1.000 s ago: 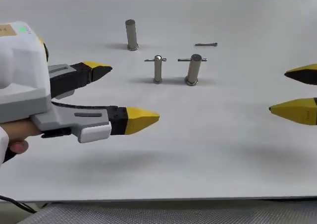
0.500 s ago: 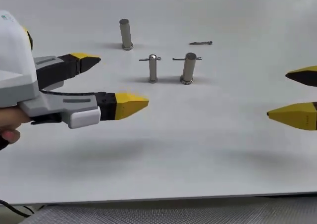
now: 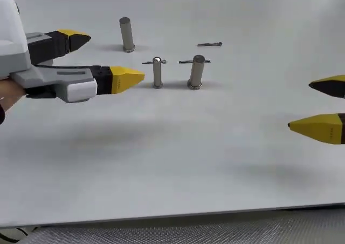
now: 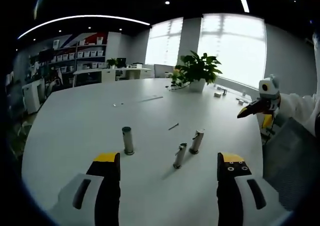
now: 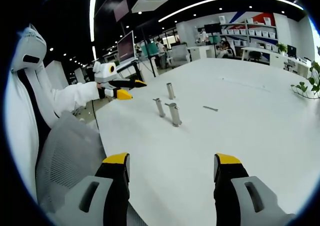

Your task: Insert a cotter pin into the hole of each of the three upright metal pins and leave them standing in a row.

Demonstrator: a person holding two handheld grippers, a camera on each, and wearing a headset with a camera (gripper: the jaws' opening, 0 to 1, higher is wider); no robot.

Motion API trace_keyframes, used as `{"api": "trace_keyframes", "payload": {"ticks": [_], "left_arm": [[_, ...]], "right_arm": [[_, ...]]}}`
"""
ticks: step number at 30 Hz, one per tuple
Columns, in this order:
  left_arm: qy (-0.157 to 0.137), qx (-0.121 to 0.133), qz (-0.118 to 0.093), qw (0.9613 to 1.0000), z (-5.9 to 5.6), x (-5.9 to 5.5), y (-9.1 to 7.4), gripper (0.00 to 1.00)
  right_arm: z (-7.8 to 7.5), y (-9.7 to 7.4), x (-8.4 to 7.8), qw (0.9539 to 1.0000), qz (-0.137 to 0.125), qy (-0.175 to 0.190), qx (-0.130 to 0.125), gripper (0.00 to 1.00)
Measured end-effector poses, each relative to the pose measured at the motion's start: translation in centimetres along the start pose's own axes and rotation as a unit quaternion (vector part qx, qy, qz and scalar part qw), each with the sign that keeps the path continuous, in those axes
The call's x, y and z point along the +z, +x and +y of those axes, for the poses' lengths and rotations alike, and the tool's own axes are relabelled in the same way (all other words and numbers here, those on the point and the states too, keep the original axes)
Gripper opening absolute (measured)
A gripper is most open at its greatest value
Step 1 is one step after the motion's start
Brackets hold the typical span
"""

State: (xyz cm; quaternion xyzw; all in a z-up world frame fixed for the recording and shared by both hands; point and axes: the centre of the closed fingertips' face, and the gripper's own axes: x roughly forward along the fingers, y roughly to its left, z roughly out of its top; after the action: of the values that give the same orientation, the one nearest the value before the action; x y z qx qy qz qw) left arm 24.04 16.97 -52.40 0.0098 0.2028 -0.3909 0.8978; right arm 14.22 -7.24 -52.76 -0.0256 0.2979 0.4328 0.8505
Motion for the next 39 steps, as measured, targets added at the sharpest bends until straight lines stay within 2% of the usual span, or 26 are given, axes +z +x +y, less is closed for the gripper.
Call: {"api": "trace_keyframes", "payload": {"ticks": [4,13,18,22,26,30,32,36,39], "left_arm": [[-0.008,0.006,0.002,0.9999,1.2,0.0,1.0,0.76],[-0.01,0.023,-0.003,0.9997,4.8,0.6,3.4,0.7],[-0.031,0.032,-0.014,0.9989,6.2,0.8,4.8,0.64],[-0.039,0.035,-0.02,0.9984,6.8,0.9,5.8,0.59],[-0.044,0.049,-0.008,0.9978,7.7,0.2,6.8,0.49],[-0.041,0.048,-0.006,0.998,7.9,0.0,7.5,0.4],[-0.049,0.039,-0.005,0.998,7.8,-0.3,8.0,0.38],[-0.042,0.032,0.005,0.9986,7.2,-0.7,8.4,0.32],[-0.028,0.036,0.013,0.9989,7.2,-0.8,8.8,0.26]], "right_arm": [[0.0,-0.3,-0.2,1.0,0.0,0.005,-0.006,0.65],[-0.2,-0.9,-0.5,0.9997,0.0,0.015,-0.019,0.65],[-0.2,-1.1,-0.6,0.9995,0.0,0.018,-0.024,0.65],[-0.4,-1.2,-0.7,0.9994,-0.001,0.021,-0.028,0.64],[-0.5,-1.4,-0.9,0.9992,0.0,0.024,-0.03,0.64],[-0.5,-1.5,-1.0,0.9992,0.002,0.026,-0.032,0.64],[-0.5,-1.4,-1.0,0.999,0.001,0.028,-0.034,0.63],[-0.3,-1.3,-1.1,0.9989,0.003,0.031,-0.035,0.63],[-0.3,-1.2,-1.3,0.999,0.004,0.031,-0.033,0.63]]}}
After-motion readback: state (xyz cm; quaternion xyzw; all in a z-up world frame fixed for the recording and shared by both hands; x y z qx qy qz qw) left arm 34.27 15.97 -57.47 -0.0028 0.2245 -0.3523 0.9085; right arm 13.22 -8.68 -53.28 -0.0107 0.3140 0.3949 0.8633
